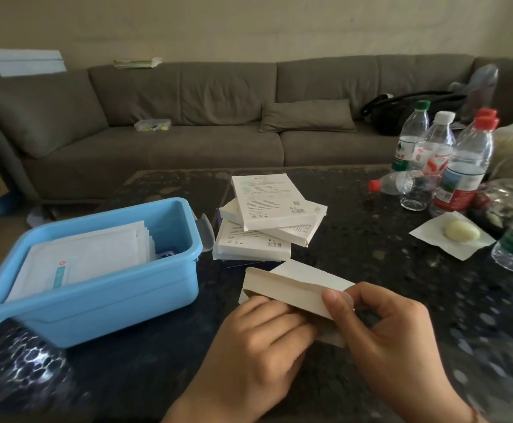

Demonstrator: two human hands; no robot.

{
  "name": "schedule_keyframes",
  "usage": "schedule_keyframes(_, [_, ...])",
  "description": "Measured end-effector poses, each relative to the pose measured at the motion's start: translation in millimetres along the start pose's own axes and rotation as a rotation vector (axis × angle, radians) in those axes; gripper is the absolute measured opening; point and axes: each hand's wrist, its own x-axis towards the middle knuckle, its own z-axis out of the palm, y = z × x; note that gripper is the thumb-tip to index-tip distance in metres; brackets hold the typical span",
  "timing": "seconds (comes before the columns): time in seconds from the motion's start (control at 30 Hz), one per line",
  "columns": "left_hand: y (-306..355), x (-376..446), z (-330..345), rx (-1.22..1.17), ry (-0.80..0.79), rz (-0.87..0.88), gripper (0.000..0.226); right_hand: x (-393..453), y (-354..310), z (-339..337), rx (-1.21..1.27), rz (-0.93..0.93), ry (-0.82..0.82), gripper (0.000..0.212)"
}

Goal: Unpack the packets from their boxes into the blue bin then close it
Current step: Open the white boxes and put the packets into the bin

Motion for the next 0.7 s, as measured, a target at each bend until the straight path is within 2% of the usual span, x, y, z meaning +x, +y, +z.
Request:
schedule_keyframes(0.13, [0,-9,-12,0.034,0.133,0.057,0.009,0,0,-2,0.029,0.005,-0.031,0.037])
schedule_keyframes(0.3, [1,-15,-20,0.021,0.265,0.013,0.008,-5,4,-2,0.079,0.06,-0.096,0.052])
schedule_keyframes(0.4, [-3,-13,-30,0.014,0.32,-0.009,0.008,-10,6,0,0.005,-0.016,-0.12,0.05])
schedule_keyframes(0.47, [-7,-15,-37,0.021,0.356,-0.037,0.012,-13,11,1,-0.092,-0.097,-0.154,0.04])
schedule_keyframes(0.53, [-10,-16,-44,-0.01,0.404,-0.117,0.018,-16,20,4,-0.177,-0.171,-0.206,0.026])
schedule_keyframes(0.57, [-10,-15,-49,-0.039,0.438,-0.158,0.013,-17,24,5,-0.218,-0.215,-0.247,0.025])
schedule_keyframes(0.67, [-13,-14,-62,-0.074,0.531,-0.359,0.005,-23,39,10,-0.352,-0.368,-0.402,0.04])
schedule_keyframes(0.7, [-14,-13,-67,-0.121,0.532,-0.467,0.009,-26,43,11,-0.382,-0.377,-0.458,0.038])
